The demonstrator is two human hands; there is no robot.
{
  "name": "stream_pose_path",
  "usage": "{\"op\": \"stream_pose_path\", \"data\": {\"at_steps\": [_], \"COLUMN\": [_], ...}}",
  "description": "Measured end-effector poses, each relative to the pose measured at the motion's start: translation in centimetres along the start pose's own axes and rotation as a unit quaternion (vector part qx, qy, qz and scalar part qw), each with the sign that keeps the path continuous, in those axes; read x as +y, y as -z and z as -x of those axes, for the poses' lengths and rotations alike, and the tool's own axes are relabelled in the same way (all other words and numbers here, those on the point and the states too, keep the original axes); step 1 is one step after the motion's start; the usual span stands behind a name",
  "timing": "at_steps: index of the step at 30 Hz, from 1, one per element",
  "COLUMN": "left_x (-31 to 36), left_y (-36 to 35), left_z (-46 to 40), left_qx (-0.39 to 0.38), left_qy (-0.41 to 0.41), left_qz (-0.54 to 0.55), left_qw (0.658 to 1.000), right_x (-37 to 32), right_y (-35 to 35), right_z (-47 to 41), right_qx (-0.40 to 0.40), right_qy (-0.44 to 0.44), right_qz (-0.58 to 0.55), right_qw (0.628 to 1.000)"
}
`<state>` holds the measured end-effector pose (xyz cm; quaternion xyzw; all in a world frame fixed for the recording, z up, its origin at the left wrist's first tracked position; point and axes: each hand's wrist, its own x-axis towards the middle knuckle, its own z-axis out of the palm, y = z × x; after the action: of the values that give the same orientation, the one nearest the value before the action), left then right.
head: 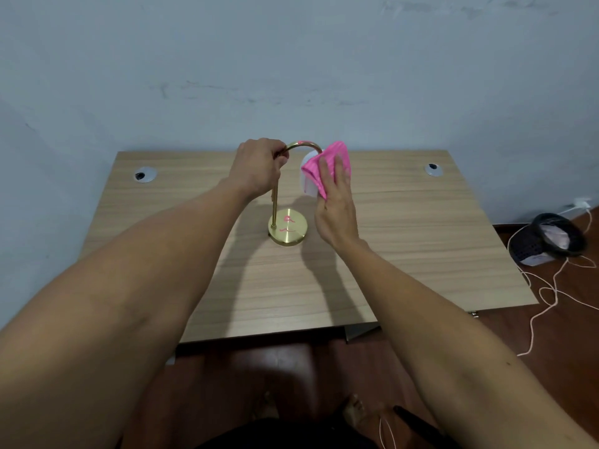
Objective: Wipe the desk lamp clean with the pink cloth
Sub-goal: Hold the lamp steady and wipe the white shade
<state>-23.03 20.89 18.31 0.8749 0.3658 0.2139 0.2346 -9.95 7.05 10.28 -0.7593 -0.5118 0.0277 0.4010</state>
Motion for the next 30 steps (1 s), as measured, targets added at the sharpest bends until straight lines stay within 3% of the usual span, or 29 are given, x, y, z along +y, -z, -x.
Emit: {"op": "stream_pose_path", "data": {"at_steps": [4,9,14,16,21,24,27,30], "left_x": [0.0,0.0,0.0,0.1,0.2,0.2,0.2,0.1], "left_y": [0.0,0.3,0.4,0.4,0.5,0.4,0.5,0.5], "left_z": [0.0,-0.2,-0.3,-0.3,-0.2,-0.3,-0.3,-0.3], "left_qx": [-0.002,-0.015,-0.018,-0.018,-0.022,-0.023,-0.024,-0.026], "left_qy": [-0.002,-0.002,-0.008,-0.008,0.003,0.005,0.003,0.001], "left_qz": [0.005,0.004,-0.009,-0.008,0.008,0.008,0.003,0.006], "left_qw": [1.000,1.000,1.000,1.000,1.000,1.000,1.000,1.000], "right_x": [1.6,0.0,-0.7,0.5,0.3,-1.7,-1.3,-0.5], "right_y": [0.6,0.7,1.1,0.2,-0.4,-0.6,-2.2,-2.9], "right_z": [3.6,0.0,1.9,4.3,2.5,-0.1,1.4,3.9], "right_qx": [-0.029,0.027,0.005,-0.014,0.039,0.086,0.058,0.042], "right_qy": [0.050,-0.134,-0.027,-0.034,-0.184,-0.138,-0.042,-0.010], "right_qz": [0.011,-0.145,-0.028,-0.014,-0.148,-0.129,-0.047,-0.036], "right_qw": [0.998,0.980,0.999,0.999,0.971,0.978,0.996,0.998]}}
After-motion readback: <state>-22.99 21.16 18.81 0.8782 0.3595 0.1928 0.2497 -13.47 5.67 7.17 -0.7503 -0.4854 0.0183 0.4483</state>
